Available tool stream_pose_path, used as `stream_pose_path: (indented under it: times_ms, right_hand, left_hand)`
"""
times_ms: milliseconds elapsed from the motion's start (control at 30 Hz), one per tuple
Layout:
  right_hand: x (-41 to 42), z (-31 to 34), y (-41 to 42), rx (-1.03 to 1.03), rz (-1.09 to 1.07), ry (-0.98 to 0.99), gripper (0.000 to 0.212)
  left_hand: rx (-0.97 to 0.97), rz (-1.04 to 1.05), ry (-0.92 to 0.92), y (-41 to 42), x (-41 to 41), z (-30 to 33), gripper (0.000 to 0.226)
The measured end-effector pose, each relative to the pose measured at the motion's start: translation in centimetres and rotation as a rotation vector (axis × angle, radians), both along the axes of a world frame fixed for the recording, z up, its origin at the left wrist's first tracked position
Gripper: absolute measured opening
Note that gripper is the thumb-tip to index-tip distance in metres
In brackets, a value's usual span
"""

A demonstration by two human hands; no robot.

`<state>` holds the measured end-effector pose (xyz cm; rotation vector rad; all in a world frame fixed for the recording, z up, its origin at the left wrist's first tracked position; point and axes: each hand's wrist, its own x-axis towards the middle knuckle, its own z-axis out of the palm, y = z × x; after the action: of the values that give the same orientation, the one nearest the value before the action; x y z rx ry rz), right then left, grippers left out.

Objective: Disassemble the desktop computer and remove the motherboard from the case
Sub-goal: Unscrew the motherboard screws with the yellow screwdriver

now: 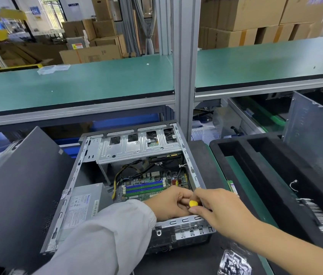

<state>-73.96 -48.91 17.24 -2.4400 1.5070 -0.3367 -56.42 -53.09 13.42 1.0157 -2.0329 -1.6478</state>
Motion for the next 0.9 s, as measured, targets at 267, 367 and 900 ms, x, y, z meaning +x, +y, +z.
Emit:
stream_pose_path:
  times_ms: [267,367,900]
  right_hand:
    - [0.7,0.9,-0.2,-0.03,0.003,0.151,0.034]
    - [0.4,1.3,-0.2,0.062,0.049,0.093,0.021]
    - [1.2,1.1,-0.4,0.004,0.014,0.191,0.041]
  left_hand:
    - [0.018,0.018,0.018,0.1,-0.1,0.1,0.026]
    - [0.02,0.012,0.003,0.1,-0.1,0.0,0.024]
    - [-0.001,0.004,-0.007,0.1,-0.3,-0.3,0.021]
